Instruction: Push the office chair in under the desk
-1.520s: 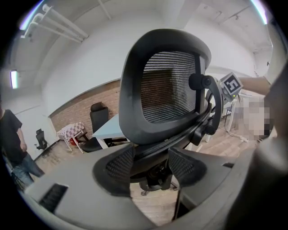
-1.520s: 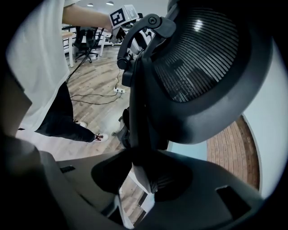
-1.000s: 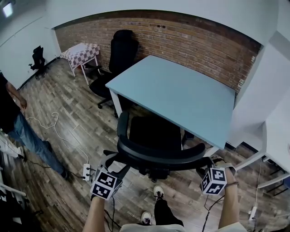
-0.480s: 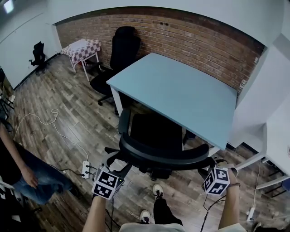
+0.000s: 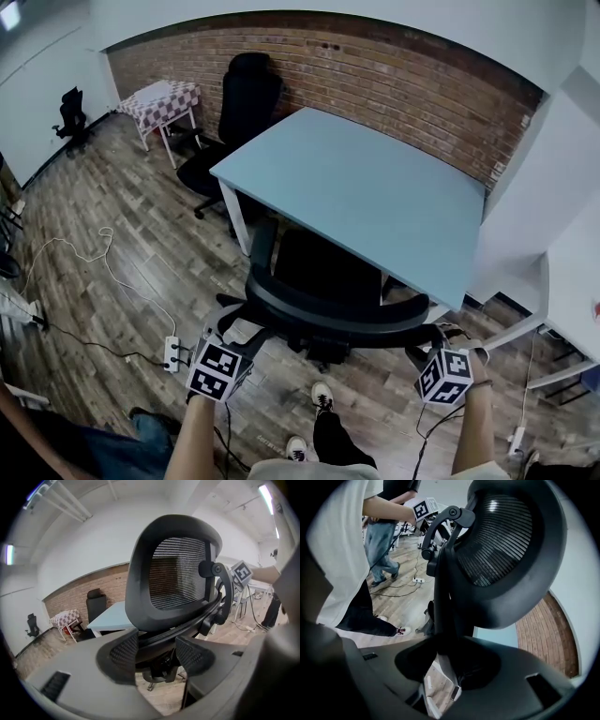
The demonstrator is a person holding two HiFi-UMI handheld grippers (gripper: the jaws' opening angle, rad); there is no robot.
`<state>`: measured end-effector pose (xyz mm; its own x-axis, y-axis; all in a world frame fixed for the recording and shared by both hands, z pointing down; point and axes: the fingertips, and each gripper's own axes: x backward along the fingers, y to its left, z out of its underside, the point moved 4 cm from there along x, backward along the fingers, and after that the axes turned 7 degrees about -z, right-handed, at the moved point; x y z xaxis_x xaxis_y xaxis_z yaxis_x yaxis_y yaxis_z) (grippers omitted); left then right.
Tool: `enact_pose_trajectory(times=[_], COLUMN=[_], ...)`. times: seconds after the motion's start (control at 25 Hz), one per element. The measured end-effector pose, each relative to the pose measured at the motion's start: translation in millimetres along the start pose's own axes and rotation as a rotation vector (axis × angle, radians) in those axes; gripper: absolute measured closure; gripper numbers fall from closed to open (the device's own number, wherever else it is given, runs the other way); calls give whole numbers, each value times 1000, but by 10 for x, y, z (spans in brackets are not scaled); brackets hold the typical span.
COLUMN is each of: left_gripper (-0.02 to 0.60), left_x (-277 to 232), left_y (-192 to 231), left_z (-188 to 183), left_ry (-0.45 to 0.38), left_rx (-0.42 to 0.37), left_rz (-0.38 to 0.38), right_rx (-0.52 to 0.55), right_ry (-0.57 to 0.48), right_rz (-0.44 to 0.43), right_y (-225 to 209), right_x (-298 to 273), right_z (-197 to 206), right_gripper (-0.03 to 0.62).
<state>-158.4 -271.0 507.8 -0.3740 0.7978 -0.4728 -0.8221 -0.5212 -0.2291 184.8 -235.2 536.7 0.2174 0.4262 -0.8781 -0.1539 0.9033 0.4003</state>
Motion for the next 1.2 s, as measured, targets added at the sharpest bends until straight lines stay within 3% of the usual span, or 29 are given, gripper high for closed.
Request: enact_pose_trajectory(times=[0.48,1.2], left_gripper=[313,314], left_x=[-582,-1452], left_y=[163,402], left_z=[-258,-657], left_ry=[2,13], left_rx=[15,16], left_rz=[-16,8], right_rx=[28,-32], right_ry=[-25,-53], right_rz=[-28,-70], right_y=[-367,-994], right_x=[-279,-576], right_z=[62,257], right_gripper=[425,436])
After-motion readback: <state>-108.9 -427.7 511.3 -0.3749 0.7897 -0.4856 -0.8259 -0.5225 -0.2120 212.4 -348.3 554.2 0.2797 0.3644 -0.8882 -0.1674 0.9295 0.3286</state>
